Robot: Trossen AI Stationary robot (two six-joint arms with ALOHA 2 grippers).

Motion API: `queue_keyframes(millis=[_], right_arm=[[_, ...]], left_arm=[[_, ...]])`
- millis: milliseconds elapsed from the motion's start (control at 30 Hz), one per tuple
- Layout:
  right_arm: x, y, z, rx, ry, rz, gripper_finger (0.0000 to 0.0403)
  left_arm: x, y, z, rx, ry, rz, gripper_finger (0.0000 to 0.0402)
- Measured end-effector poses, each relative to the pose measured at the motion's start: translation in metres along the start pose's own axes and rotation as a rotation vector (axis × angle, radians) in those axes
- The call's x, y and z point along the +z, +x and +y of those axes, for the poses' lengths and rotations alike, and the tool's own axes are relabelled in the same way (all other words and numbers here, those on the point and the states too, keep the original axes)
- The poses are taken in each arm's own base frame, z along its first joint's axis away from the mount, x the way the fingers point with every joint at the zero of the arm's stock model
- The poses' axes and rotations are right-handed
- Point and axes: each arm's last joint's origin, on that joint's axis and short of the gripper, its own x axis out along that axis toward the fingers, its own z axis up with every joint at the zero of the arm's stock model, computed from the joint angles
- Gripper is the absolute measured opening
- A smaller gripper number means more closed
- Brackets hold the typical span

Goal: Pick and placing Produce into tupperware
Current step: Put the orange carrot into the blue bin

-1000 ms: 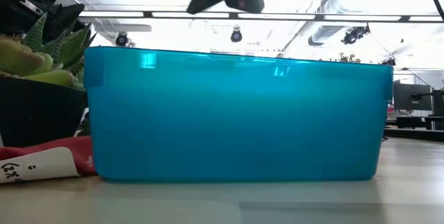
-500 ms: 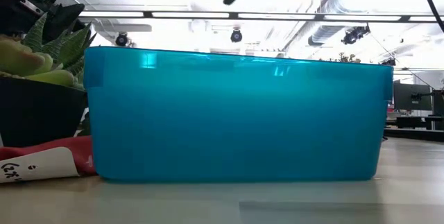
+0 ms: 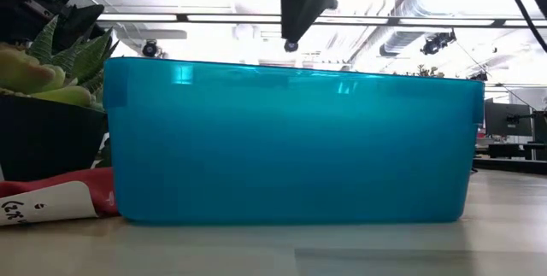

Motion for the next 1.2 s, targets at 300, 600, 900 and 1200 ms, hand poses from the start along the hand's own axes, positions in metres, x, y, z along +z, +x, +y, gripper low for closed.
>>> queue_keyframes(millis=[300, 600, 900, 1200], right_arm=[[0.031, 0.015, -0.063, 0.149, 0.088, -0.011, 0.0112], [0.036, 0.031, -0.118, 0.200, 0.237, 0.054, 0.0113], [0.005, 0.084, -0.133, 0.219, 0.384, 0.307, 0.0113], [-0.018, 0.106, -0.132, 0.162, 0.442, 0.453, 0.0113]], left_arm=[[0.000, 0.000, 0.000, 0.000, 0.000, 0.000, 0.0193], [0.000, 0.000, 0.000, 0.000, 0.000, 0.000, 0.0193], [0.000, 0.000, 0.001, 0.018, 0.060, -0.004, 0.0193], [0.000, 0.000, 0.001, 0.019, 0.060, -0.002, 0.0193]])
